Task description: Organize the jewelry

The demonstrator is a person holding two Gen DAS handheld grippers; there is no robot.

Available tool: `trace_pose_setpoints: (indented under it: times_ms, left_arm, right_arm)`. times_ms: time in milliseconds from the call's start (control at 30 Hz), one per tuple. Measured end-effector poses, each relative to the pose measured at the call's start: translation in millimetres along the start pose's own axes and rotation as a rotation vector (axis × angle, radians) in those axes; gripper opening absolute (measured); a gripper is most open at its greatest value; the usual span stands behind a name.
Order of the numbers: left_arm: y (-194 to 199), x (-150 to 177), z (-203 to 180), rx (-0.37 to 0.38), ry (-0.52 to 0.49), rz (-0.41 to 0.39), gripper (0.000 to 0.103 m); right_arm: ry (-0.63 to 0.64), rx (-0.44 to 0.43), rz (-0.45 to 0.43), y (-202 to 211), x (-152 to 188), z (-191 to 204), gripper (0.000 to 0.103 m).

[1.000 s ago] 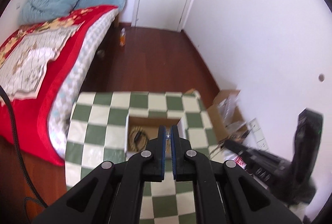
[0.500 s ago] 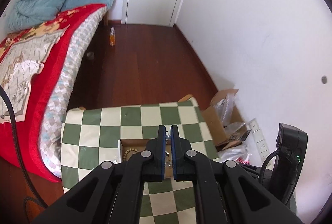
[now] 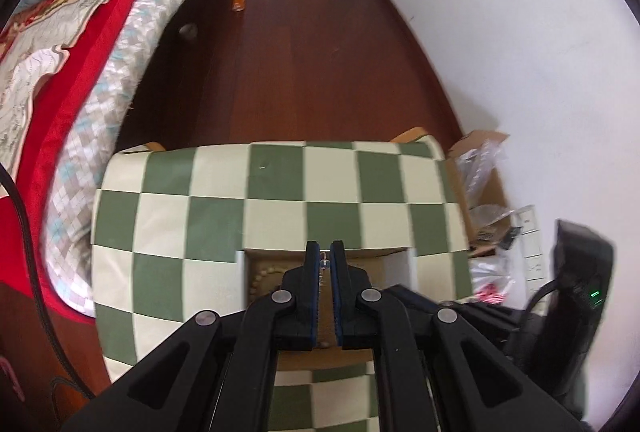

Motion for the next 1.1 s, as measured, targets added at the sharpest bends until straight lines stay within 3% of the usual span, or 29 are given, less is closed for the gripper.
trace_pose_setpoints:
  times_ms: [67, 100, 133, 167, 200, 233, 267, 300, 400, 467, 633, 833, 1100]
  left_arm:
    - [-4.5, 1.9, 5.7, -0.047, -0.010, 0.009, 0.008]
    - [-5.3, 3.2, 9.7, -0.083, -0.016, 0.010, 0.014]
    - [-6.1, 4.1, 13.2, -0.113, -0.024, 0.010, 0.030]
    - [-5.0, 6.0, 15.8, -0.140, -0.031, 0.001, 0.041]
    - [-5.1, 6.9, 19.8, -0.161, -0.031, -0.009, 0.063]
    - [-2.8, 8.6, 23.1, -0.182, -0.028, -0.021, 0.076]
    - [-0.6, 9.2, 27.5, -0.193, -0.021, -0.034, 0.078]
    - [3.2, 10.5, 32.9, -0.221, -0.016, -0.050, 0.080]
    - [7.0, 19.0, 44.4, -0.296, -0.015, -0.052, 0.103]
    - [7.0, 29.6, 51.9, -0.337, -0.010, -0.040, 0.103]
    - [2.1, 67.0, 58.4, -0.385, -0.007, -0.002, 0.103]
    - [3.4, 103.6, 53.5, -0.382, 0.023, 0.021, 0.103]
    - [47.5, 130.3, 30.4, -0.379, 0.036, -0.037, 0.103]
  right_arm:
    - [-0.006, 0.005, 0.034, -10.7, -2.1, -3.7, 0.004]
    - [-0.010, 0.010, 0.041, -14.3, -3.5, -6.3, 0.004]
    - [-0.014, 0.018, 0.046, -16.0, -4.2, -8.1, 0.007]
    - [-0.022, 0.026, 0.049, -16.8, -4.7, -10.8, 0.022]
    - [-0.027, 0.035, 0.047, -16.4, -4.8, -13.2, 0.034]
    - [-0.029, 0.047, 0.042, -14.7, -4.6, -14.4, 0.059]
    - [-0.031, 0.058, 0.033, -12.4, -4.4, -16.0, 0.073]
    - [-0.033, 0.069, 0.028, -10.6, -2.9, -18.0, 0.074]
    - [-0.029, 0.132, 0.016, -5.2, 2.1, -24.5, 0.077]
    - [-0.024, 0.182, 0.006, -1.7, 7.4, -29.6, 0.092]
    - [-0.006, 0.314, -0.026, 4.9, 22.8, -44.2, 0.102]
    - [-0.005, 0.363, -0.047, 10.7, 44.8, -52.5, 0.103]
    - [-0.012, 0.354, -0.111, 48.7, 73.5, -51.9, 0.103]
Point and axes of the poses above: each gripper's, at about its wrist camera, not at the fingertips, and y roughly against the way its jaws point, z to its left, x to its underside, the point moved 9 cm from there along -y, roughly the way its jaws point, and after that the axes turned 13 degrees about -y, right-handed, at the moved point
